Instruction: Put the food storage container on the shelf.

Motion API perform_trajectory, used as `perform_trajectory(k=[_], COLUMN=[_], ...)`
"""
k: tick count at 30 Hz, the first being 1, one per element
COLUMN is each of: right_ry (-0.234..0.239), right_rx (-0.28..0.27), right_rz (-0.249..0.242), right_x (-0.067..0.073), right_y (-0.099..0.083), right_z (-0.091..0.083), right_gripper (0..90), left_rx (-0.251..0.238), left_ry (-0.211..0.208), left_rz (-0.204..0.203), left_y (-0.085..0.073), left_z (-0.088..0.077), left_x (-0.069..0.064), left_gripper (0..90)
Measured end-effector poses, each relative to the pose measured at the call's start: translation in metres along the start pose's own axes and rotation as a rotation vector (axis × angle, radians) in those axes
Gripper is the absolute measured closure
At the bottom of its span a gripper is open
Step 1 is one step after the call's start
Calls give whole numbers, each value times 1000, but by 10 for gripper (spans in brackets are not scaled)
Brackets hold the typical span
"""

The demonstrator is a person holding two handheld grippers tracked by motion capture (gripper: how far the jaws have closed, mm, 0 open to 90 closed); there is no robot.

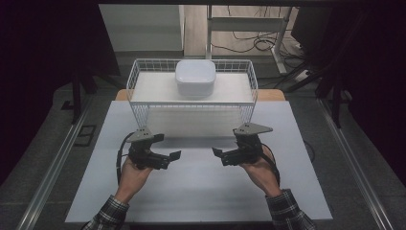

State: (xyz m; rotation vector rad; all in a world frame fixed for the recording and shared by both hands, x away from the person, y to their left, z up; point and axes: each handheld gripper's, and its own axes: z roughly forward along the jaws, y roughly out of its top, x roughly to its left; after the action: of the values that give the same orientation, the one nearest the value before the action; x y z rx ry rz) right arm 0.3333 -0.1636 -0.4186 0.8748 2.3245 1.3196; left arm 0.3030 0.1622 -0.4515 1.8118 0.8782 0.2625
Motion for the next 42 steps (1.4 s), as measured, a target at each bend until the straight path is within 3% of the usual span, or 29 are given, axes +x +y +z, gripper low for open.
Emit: perform_trajectory(k=[10,21,30,38,42], right_ry=[-26,-57,-98,-139,-155], right_rx=[6,18,23,34,44], right_rz=[-24,-10,22,50,58], right_x=[2,0,-9,-16,-18], right_y=[-14,-41,-68,-91,-101], right_z=[-13,-32,-49,-64,-68], right_gripper=[0,0,0,0,0], left_rx=[19,20,45,73,92], left_ry=[27,63,136,196,206], left_rz=[14,12,3,-3,-13], left_y=[-23,-46,-76,-94,-100], left_z=[-7,-28,-49,-62,-65], left_x=[-6,-12,-10,-4,-1], left_gripper=[23,23,21,18,17])
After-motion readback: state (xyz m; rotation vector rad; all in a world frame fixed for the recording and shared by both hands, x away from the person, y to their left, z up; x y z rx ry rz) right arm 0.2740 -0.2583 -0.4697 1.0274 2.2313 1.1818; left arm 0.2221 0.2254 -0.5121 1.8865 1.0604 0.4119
